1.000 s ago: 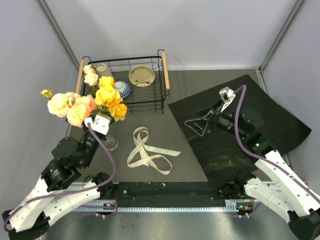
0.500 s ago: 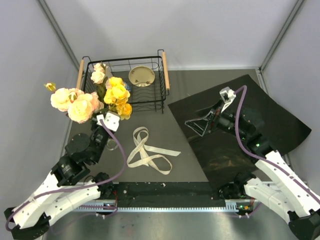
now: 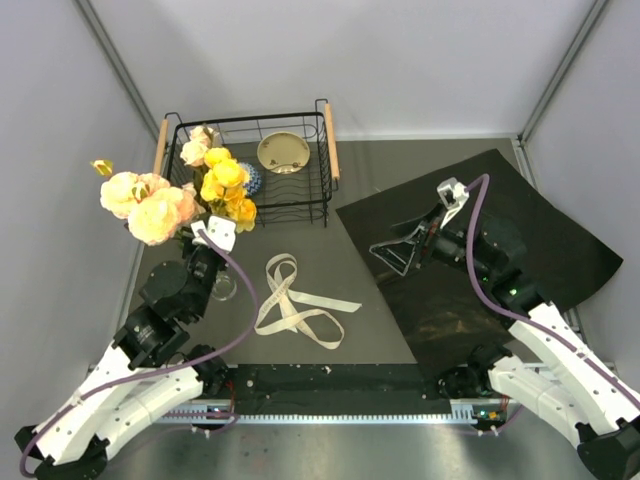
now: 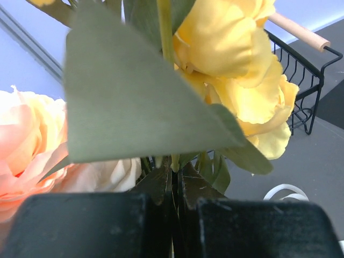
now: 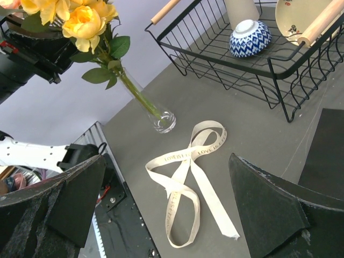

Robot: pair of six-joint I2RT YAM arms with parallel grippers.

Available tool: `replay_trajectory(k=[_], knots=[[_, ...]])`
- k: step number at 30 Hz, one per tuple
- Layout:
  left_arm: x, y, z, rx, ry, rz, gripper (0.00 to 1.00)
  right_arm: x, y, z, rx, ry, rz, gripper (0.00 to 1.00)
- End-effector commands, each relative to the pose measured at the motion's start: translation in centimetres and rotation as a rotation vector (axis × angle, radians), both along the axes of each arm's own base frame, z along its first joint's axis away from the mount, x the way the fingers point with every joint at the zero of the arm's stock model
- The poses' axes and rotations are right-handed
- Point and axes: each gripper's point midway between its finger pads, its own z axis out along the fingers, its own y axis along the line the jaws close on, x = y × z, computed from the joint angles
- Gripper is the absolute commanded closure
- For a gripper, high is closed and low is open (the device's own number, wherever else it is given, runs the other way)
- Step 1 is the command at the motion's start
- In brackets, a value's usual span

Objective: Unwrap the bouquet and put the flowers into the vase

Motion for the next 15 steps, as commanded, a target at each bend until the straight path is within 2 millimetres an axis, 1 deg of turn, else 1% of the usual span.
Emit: replay_trajectory(k=[1,6,11,15], knots=[[0.8,0.0,-0.3,-0.058,0.001,0.022,1.0,-0.4,0.1,1.5,0.024,-0.065,0.008,0.01],[1.0,0.4,-0.8,-0.068,0.008,0.041,1.0,-0.3,0.0,1.1,0.018,-0.061,0.005,0.01],[1.0,0.5,-2.0,-0.066,0.013,0.049,1.0,-0.2,0.0,0.8,0.015,-0.058,0.002,0.01],[0.9,0.9,-2.3,-0.078,0.01,0.063,1.0,-0.2,0.0,0.9,0.017,-0.061,0.002,0.01]])
